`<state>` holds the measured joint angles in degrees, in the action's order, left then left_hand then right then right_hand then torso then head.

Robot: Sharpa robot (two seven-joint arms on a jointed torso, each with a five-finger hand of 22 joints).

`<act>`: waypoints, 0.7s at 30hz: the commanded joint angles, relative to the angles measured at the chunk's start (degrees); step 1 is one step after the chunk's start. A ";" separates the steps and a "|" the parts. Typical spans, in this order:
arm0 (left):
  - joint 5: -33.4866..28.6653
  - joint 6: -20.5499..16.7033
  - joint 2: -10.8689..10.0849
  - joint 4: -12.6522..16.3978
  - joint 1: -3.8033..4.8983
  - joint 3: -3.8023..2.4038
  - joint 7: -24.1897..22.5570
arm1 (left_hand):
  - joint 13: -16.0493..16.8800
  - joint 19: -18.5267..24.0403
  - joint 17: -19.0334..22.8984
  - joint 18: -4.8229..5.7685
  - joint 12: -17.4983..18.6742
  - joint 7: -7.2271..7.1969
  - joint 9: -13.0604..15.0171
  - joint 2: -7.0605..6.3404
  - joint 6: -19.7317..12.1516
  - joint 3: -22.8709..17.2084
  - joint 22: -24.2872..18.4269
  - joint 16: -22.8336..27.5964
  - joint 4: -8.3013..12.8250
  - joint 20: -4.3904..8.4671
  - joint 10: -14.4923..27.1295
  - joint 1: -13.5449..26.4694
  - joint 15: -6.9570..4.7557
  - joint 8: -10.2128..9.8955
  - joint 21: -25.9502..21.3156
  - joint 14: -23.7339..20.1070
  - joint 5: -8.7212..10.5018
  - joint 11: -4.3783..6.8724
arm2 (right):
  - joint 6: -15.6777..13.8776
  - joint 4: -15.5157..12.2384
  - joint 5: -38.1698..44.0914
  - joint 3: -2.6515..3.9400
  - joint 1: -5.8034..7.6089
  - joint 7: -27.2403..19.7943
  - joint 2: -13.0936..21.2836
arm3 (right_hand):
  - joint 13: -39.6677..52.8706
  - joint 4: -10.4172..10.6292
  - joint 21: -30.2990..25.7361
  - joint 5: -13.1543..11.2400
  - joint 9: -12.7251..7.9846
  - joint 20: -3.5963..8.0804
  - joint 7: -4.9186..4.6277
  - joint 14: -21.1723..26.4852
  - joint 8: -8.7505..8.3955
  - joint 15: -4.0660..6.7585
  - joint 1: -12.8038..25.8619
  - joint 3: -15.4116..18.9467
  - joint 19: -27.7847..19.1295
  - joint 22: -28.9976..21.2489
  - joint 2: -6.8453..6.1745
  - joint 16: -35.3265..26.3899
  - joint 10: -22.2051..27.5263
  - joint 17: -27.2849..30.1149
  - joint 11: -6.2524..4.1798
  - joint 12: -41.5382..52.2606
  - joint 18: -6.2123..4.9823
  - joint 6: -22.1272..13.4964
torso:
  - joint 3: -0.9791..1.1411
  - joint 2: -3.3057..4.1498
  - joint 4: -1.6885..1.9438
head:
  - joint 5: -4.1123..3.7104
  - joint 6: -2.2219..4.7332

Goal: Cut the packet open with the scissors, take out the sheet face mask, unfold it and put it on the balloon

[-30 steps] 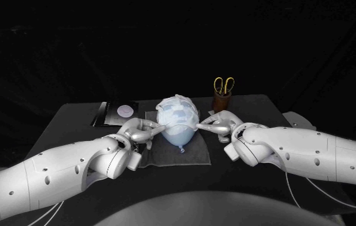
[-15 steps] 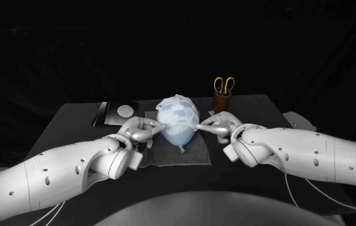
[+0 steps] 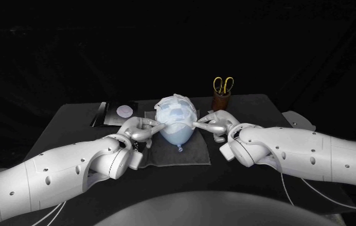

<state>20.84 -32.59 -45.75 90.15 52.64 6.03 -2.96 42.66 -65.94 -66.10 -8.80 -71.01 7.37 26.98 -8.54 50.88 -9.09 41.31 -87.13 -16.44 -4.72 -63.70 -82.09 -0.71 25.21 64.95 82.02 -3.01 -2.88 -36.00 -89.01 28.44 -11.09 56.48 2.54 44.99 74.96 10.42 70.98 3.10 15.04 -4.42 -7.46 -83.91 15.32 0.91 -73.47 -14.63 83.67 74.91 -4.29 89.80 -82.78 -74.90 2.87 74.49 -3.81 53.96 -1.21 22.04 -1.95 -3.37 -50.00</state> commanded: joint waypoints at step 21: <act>1.19 -1.57 2.05 -1.75 0.06 -0.19 5.73 | 0.74 -0.64 -0.31 0.28 -0.58 -0.23 -0.22 0.55 1.01 0.96 0.56 -0.21 -0.22 0.17 -0.47 0.22 -0.18 0.54 0.66 0.62 0.22 0.13 | -4.28 0.59 -0.19 0.29 0.04 -0.45 -0.71 | 5.28 -10.19 4.77 -0.30 6.29 2.42 3.67 -6.09 8.74 3.19 -4.57 -13.16 3.25 11.29 1.64 0.20 -2.62 -15.10 -3.54 2.27 1.01 6.51 | -0.09 0.02 -0.02 | -0.40 0.00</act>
<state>21.20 -33.15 -43.92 88.44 52.66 5.93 1.49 43.33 -66.14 -66.31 -8.78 -71.39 7.18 26.83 -8.21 51.49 -8.30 41.80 -87.13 -16.72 -4.51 -63.72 -82.26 -0.91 25.54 65.41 82.22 -3.01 -2.85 -39.27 -88.35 27.35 -10.85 56.51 1.76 44.35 74.81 0.27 75.54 2.63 19.70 -2.45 -3.86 -83.92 23.74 3.59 -79.55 -27.41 84.00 74.95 -2.28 89.60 -83.20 -74.95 0.59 76.49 -3.41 60.59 -1.27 22.03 -1.95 -3.76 -50.00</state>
